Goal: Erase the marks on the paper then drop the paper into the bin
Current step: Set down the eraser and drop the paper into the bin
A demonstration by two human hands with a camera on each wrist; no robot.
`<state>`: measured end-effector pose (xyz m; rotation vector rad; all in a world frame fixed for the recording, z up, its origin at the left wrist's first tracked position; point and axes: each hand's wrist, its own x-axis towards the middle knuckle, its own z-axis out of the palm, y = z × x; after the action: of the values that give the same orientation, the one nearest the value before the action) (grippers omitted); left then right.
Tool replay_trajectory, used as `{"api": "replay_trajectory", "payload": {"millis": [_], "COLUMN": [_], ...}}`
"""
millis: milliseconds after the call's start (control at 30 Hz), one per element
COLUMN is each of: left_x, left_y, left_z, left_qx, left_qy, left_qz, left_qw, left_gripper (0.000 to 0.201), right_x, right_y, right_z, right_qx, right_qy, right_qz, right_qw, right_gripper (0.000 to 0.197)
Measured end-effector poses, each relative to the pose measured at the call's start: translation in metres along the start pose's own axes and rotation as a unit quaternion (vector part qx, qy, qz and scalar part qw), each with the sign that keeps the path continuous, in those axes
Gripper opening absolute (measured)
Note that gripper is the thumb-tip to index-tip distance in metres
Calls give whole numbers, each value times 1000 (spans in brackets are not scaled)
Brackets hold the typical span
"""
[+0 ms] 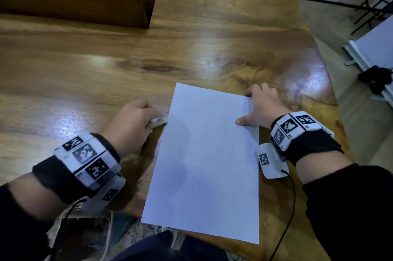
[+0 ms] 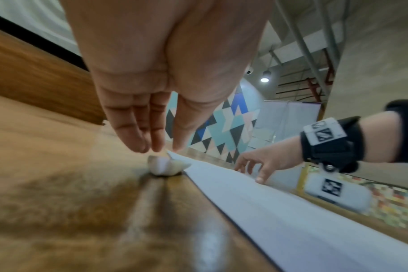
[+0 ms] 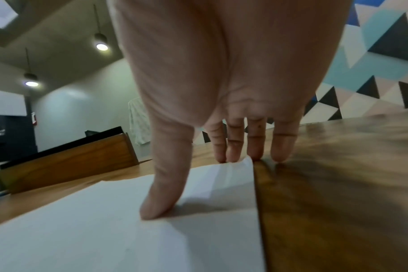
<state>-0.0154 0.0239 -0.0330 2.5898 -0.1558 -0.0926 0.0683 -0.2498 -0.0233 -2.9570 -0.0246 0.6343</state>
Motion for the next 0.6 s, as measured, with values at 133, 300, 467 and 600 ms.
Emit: {"api": "replay_trajectory", "payload": {"millis": [133,300,467,600], "left_x": [-45,-91,-89,-87], "left_y": [7,3,5,6], "left_z": [6,24,27,24], "left_qx": [4,123,127,77], "left_qy": [-72,-192,-185,-168], "left_qz": [69,134,151,154], "left_qw": [995,964,963,971], "left_gripper": [22,63,56,56], "right_x": [-2,-6,-17,-33], "right_y": [4,27,61,81], "right_z": [0,-4,-6,1], "right_qx": [22,35,211,338], "right_qy": [-21,-30,-2,-30], "right_qz": [8,1,17,35], "right_qw": [1000,999,977,940], "right_gripper": [72,36,21,17]}}
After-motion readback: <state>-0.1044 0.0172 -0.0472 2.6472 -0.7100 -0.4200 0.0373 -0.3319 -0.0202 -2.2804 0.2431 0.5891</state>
